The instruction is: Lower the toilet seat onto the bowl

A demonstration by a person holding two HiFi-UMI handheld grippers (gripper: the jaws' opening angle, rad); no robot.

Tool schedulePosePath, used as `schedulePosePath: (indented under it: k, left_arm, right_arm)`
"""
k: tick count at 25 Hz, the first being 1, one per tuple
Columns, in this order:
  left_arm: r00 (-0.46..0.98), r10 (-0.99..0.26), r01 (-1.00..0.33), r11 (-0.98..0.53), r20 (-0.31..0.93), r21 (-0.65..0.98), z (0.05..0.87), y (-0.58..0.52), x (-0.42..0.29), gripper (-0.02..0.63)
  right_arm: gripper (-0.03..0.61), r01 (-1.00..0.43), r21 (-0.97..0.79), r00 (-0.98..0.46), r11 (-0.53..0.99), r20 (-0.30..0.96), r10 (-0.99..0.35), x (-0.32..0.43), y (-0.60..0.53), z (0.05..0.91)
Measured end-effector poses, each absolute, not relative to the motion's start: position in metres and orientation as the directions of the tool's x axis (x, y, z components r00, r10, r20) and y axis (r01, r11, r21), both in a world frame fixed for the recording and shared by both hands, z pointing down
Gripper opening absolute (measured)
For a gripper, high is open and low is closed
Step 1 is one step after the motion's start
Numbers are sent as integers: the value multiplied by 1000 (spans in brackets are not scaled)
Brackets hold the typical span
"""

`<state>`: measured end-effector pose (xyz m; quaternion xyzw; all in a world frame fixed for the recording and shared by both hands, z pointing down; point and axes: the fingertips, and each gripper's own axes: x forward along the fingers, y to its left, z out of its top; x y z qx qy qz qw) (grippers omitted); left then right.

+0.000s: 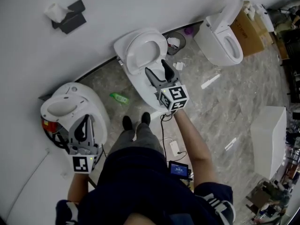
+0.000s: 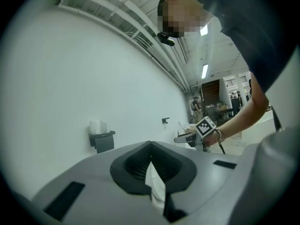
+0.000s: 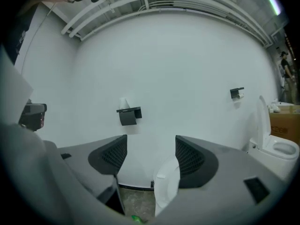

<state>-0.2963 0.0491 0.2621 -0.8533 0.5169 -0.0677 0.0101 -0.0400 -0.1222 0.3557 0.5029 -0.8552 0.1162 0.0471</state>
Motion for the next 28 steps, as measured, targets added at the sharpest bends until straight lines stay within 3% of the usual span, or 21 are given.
schedulePosePath:
  k: [16, 28]
  left_arm:
    - [370, -902, -909, -401, 225, -113, 297, 8, -280, 25]
    - [335, -904, -920, -375, 265, -115, 311, -3, -287, 25]
  right_arm:
    - [313, -884, -227, -462, 408, 301, -834, -18, -263, 468]
    - [313, -853, -434, -447, 290, 323, -834, -15, -313, 515]
